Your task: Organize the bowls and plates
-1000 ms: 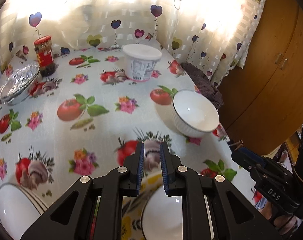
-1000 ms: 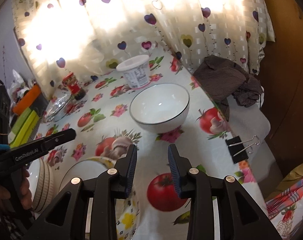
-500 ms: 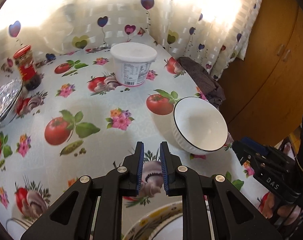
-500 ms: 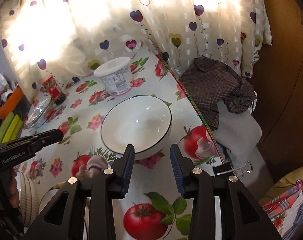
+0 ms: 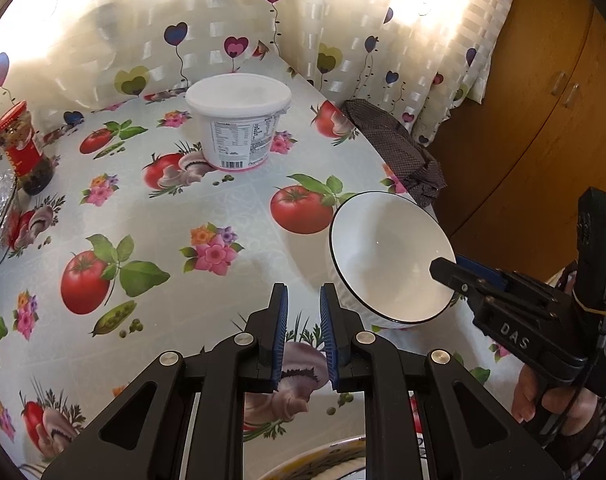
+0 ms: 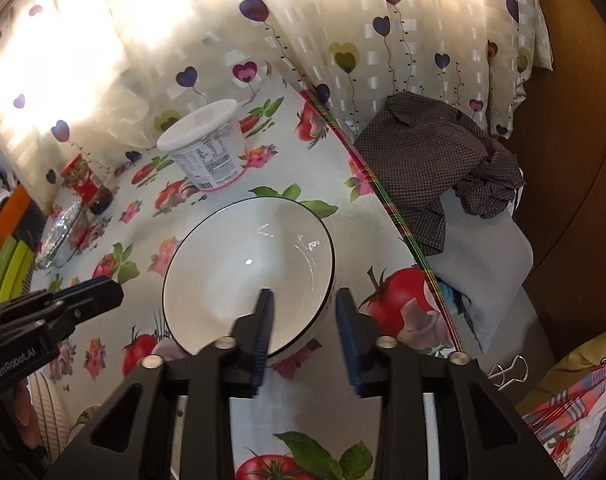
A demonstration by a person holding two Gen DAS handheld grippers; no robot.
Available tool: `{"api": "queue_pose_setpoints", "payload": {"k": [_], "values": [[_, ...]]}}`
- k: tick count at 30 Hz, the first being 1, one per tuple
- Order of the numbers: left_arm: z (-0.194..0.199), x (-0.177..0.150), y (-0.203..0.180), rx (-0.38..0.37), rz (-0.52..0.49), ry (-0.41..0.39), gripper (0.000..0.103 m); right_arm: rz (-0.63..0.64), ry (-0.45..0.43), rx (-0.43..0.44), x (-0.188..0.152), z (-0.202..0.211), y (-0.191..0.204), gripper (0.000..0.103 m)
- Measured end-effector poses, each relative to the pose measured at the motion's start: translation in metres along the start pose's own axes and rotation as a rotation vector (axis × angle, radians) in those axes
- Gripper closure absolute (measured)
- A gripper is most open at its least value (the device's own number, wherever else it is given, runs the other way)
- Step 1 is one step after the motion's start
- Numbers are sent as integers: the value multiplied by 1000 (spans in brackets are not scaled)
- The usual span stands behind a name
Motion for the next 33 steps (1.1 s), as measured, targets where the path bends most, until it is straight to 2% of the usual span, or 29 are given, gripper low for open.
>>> {"api": "queue_pose_setpoints", "payload": {"k": [3,24,28,33], "values": [[-1,2,3,1,5,-3,86,13,-5,-3,0,-2,-1,85],[-13,-7,9,-3,33,27,86,110,41,128,-20,2,32,86],[-16,-10,9,33,14,34,86,103,41,131,-21,3,32,85],[-21,-14,9,42,5,47,86,92,46,125,-21,1,32,85]]}}
Point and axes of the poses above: each gripper's, at about its wrist camera, not at the fingertips, and z roughly against the way its jaws point, y to its left, x to its top, the point moved 8 cm from there along -z, roughly the way its jaws point, and after that the axes turned 2 degrees about x, right-handed, at the moved point
